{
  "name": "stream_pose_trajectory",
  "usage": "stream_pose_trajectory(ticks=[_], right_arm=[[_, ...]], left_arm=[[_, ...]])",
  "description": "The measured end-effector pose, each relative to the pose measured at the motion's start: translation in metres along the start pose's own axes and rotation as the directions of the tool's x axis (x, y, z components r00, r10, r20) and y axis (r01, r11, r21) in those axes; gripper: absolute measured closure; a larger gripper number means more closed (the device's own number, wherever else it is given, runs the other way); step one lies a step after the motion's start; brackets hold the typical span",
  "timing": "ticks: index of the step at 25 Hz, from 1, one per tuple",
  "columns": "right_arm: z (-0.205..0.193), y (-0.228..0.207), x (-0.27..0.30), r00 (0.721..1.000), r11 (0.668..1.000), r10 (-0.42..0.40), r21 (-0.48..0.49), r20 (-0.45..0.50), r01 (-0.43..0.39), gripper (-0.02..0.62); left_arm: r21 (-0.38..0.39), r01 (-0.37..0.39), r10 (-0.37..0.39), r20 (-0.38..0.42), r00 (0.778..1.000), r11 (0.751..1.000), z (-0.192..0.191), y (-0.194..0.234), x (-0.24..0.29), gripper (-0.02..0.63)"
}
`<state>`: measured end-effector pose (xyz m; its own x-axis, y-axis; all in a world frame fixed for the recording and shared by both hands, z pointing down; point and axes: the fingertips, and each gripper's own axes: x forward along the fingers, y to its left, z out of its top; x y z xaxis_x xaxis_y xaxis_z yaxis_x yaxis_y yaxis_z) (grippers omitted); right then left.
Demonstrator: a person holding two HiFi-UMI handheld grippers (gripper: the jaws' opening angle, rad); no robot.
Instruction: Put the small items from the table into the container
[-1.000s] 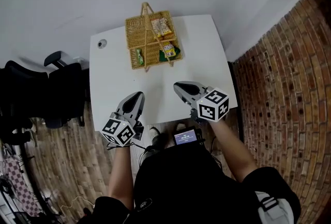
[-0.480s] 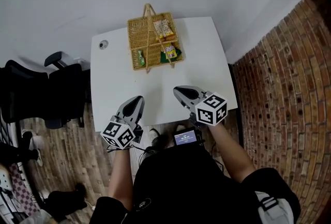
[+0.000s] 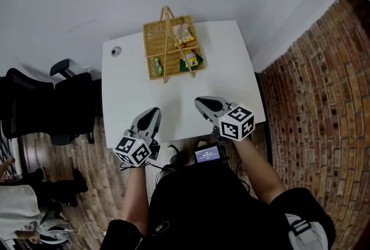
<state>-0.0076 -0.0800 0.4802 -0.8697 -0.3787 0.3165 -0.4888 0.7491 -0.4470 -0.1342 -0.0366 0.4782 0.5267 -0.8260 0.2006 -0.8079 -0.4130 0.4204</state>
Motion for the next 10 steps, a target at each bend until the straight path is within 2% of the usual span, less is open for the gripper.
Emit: stream_pose_trajectory(ticks=[10], right_arm=[[0.0, -0.0013, -0.0011, 1.0, 1.0, -0.001, -0.004, -0.001, 0.001, 0.586]], left_arm=[[-0.001, -0.004, 0.004, 0.003, 1.0, 1.0, 0.0005, 0.0007, 0.0006, 0.583]])
